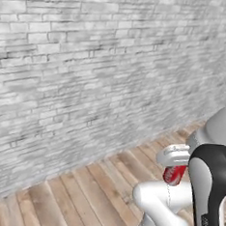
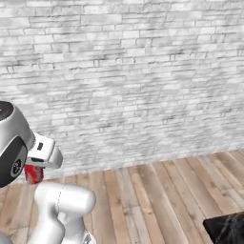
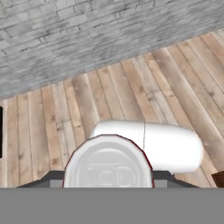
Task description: Four empty soda cans are scattered around the kitchen. Gather all the cans and cluster them next to the stove for recycling.
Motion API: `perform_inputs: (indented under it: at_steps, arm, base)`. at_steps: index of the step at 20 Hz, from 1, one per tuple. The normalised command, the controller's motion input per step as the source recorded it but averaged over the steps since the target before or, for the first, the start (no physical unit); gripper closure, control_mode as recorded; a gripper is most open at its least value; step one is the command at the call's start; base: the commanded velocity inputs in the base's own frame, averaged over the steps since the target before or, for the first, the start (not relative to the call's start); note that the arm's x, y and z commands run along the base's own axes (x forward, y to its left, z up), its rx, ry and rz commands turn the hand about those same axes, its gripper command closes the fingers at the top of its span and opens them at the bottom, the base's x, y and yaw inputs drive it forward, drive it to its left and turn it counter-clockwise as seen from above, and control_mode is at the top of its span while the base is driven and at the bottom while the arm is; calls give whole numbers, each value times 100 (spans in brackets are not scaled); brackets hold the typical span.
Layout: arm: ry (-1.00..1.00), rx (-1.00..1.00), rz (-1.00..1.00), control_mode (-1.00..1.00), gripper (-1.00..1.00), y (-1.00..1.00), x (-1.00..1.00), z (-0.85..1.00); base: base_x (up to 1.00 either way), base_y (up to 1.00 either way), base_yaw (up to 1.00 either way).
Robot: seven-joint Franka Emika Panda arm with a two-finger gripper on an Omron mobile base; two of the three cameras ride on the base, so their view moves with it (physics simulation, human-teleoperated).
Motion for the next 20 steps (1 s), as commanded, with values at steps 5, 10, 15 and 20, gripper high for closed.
perform_inputs:
  at_steps: [5, 10, 15, 20]
  arm:
    - [0, 0, 0, 100, 100, 0, 0, 0]
    - [0, 0, 0, 100, 100, 0, 0, 0]
    - [0, 0, 0, 100, 100, 0, 0, 0]
    - [0, 0, 0, 100, 100, 0, 0, 0]
  base:
    - [0, -29, -52]
    - [0, -25, -51]
    - [0, -38, -51]
    - [0, -39, -49]
